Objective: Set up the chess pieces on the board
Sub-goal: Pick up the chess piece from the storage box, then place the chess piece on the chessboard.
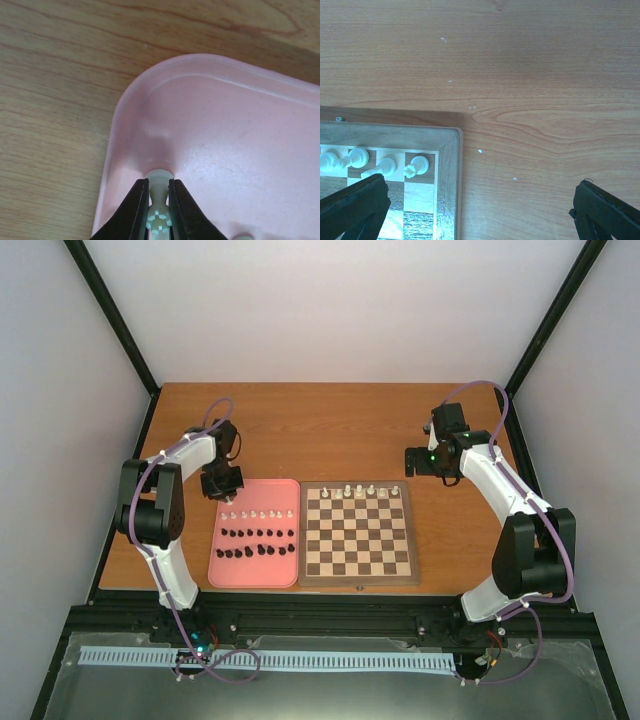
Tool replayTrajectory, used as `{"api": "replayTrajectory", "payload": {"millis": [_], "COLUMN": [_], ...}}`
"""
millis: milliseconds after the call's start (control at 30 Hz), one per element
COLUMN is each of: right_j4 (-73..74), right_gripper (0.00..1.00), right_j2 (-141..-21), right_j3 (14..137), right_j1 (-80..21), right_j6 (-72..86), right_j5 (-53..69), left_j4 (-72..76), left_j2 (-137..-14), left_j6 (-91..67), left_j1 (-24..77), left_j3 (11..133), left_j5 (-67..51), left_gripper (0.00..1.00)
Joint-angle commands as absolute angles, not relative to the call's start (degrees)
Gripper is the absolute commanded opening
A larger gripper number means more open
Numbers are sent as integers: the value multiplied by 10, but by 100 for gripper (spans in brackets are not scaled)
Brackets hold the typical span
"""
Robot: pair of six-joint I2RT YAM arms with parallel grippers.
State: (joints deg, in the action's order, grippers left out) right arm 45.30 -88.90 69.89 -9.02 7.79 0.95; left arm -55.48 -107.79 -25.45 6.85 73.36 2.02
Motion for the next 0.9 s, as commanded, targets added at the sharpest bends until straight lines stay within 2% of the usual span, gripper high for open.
{"api": "replayTrajectory", "payload": {"millis": [0,167,367,567,867], "right_j4": [454,454,453,453,460], "right_gripper": [100,100,100,100,100], "right_j2": [-880,-881,-882,-881,-877], "right_j3": [691,694,693,693,699], "right_j1": [-85,-85,-85,-85,-85], "right_j6": [74,76,79,82,78], "right_j5": [7,9,10,12,10], "left_j4": [-575,-604,-651,-671,-679], "left_j2": [-1069,-1045,-1047,-1087,-1163], "left_j6": [-249,-246,-245,-264,-269], "left_j1": [63,72,142,242,326], "left_j3": [759,783,843,918,1008], "left_j5": [7,-12,-31,-49,-63], "left_gripper": [3,3,3,3,3]}}
